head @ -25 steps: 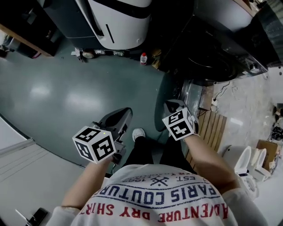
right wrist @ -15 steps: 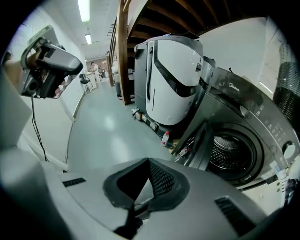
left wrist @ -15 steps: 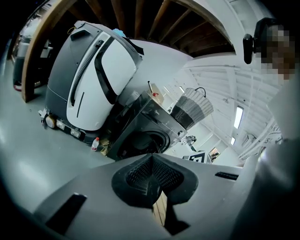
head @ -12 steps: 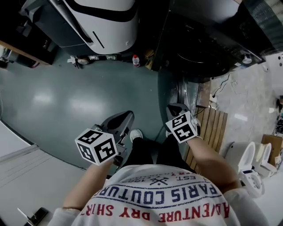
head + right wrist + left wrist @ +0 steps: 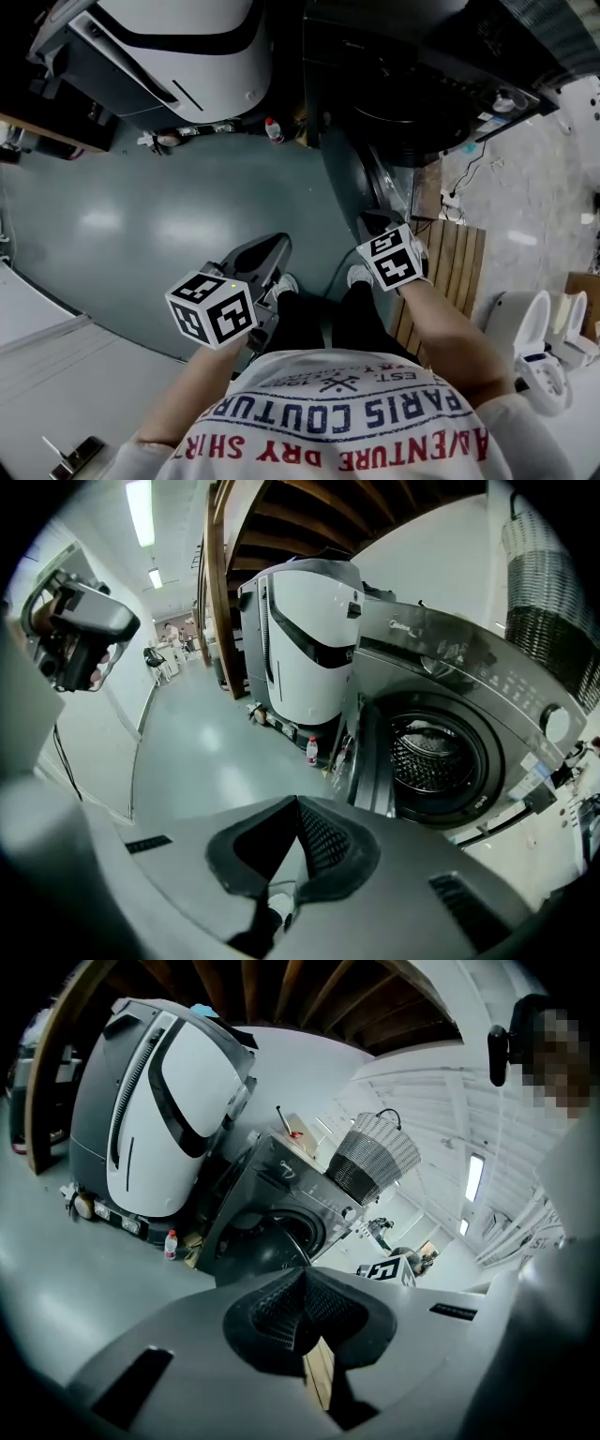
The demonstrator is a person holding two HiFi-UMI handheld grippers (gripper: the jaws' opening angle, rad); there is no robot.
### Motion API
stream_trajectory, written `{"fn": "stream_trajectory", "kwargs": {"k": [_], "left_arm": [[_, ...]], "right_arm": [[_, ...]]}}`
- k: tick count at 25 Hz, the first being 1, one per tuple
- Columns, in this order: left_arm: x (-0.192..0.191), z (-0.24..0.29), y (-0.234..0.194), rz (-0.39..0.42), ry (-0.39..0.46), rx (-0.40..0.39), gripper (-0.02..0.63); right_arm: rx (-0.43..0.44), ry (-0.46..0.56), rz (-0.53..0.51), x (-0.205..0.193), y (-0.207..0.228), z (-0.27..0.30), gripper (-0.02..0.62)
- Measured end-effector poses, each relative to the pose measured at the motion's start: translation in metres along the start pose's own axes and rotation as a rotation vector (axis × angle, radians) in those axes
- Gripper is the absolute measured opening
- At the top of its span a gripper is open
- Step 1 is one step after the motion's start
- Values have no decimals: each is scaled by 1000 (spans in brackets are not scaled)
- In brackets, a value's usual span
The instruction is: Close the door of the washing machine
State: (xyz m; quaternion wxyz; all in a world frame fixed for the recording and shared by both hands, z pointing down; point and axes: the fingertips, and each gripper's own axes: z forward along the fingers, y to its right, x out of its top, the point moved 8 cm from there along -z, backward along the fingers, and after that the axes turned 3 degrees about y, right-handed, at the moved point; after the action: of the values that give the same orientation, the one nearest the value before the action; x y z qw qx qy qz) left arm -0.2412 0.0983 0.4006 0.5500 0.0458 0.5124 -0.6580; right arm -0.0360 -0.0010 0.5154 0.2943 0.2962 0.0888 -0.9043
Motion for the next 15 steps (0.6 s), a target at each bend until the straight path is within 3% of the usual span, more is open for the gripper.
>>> {"fn": "stream_trajectory", "kwargs": {"k": [15], "left_arm": [[-6, 53, 56, 41, -53, 33, 25]], "right_arm": [[-15, 32, 89, -42, 76, -19, 21]]}}
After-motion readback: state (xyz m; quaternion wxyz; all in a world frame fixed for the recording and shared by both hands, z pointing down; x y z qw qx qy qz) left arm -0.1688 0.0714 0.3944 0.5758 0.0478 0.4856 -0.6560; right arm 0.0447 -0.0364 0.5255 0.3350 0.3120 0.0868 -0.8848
